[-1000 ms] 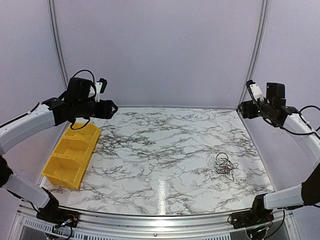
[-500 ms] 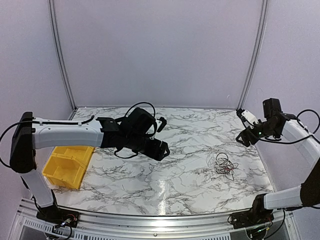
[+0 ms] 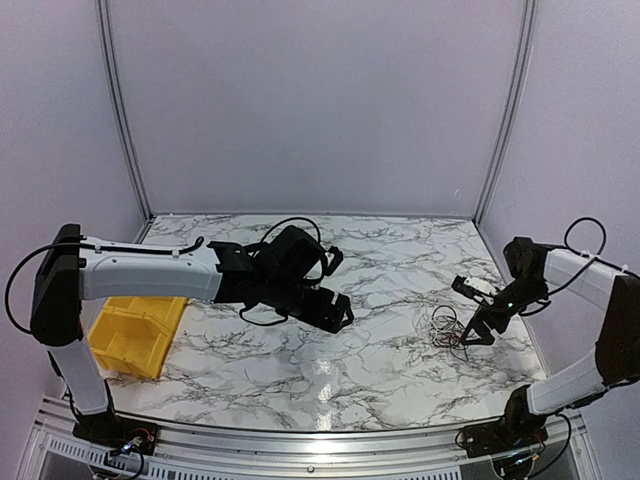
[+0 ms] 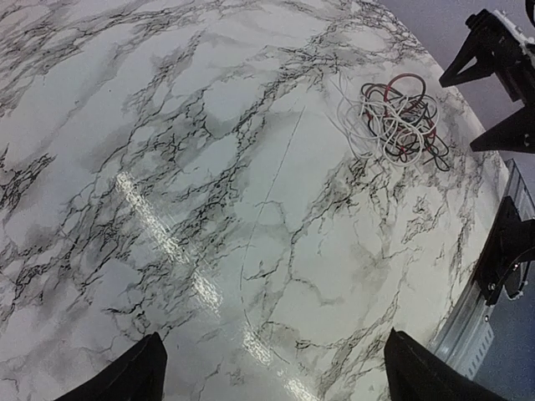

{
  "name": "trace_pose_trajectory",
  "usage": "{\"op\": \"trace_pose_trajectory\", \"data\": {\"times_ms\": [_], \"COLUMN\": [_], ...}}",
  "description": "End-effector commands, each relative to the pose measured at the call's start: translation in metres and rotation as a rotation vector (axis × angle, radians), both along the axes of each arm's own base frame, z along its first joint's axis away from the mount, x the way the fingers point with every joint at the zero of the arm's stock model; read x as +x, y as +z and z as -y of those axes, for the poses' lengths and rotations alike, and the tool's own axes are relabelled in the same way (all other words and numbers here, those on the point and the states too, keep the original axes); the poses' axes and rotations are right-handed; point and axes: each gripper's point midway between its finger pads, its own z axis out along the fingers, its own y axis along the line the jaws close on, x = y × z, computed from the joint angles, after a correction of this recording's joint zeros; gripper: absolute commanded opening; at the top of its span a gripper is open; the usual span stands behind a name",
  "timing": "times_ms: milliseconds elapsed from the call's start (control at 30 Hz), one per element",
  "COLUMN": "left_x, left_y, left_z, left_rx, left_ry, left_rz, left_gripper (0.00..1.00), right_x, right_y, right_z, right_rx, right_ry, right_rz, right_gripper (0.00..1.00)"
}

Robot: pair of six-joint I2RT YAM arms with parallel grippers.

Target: Untangle the cables

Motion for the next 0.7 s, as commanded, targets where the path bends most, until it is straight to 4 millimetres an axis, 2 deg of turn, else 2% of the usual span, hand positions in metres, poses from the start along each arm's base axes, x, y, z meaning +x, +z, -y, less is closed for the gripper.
{"op": "trace_pose_trajectory", "data": {"times_ms": [0, 100, 167, 300, 367, 467, 600, 667], "left_x": [-0.004, -0.003, -0.002, 0.001, 0.002, 0.002, -0.001, -0.002], "left_y": [-0.001, 0.0, 0.001, 0.008, 0.013, 0.016, 0.017, 0.016], "left_z": [0.005, 0.003, 0.0, -0.008, -0.011, -0.013, -0.016, -0.019], "left_rx": [0.0, -0.001, -0.002, -0.009, -0.021, -0.033, -0.045, -0.044], "left_ry": [-0.002, 0.012, 0.026, 0.054, 0.061, 0.06, 0.049, 0.047], "left_rz": [-0.027, -0.025, -0.017, 0.012, 0.024, 0.027, 0.026, 0.024], "left_gripper": [0.94, 0.92, 0.9, 0.82, 0.76, 0.65, 0.59, 0.58], "right_x": [-0.003, 0.004, 0.01, 0.024, 0.025, 0.022, 0.005, -0.002], "right_y": [-0.025, -0.039, -0.045, -0.056, -0.061, -0.056, -0.035, -0.021], "right_z": [0.0, -0.004, -0.017, -0.047, -0.068, -0.111, -0.169, -0.188], "right_rx": [-0.032, -0.079, -0.078, -0.067, -0.058, -0.007, 0.074, 0.104], "right_ry": [0.065, 0.113, 0.167, 0.232, 0.285, 0.382, 0.529, 0.581], "right_rz": [-0.025, -0.009, 0.001, 0.007, 0.001, 0.007, -0.003, -0.013], "right_gripper": [0.98, 0.89, 0.84, 0.6, 0.48, 0.39, 0.32, 0.35]}}
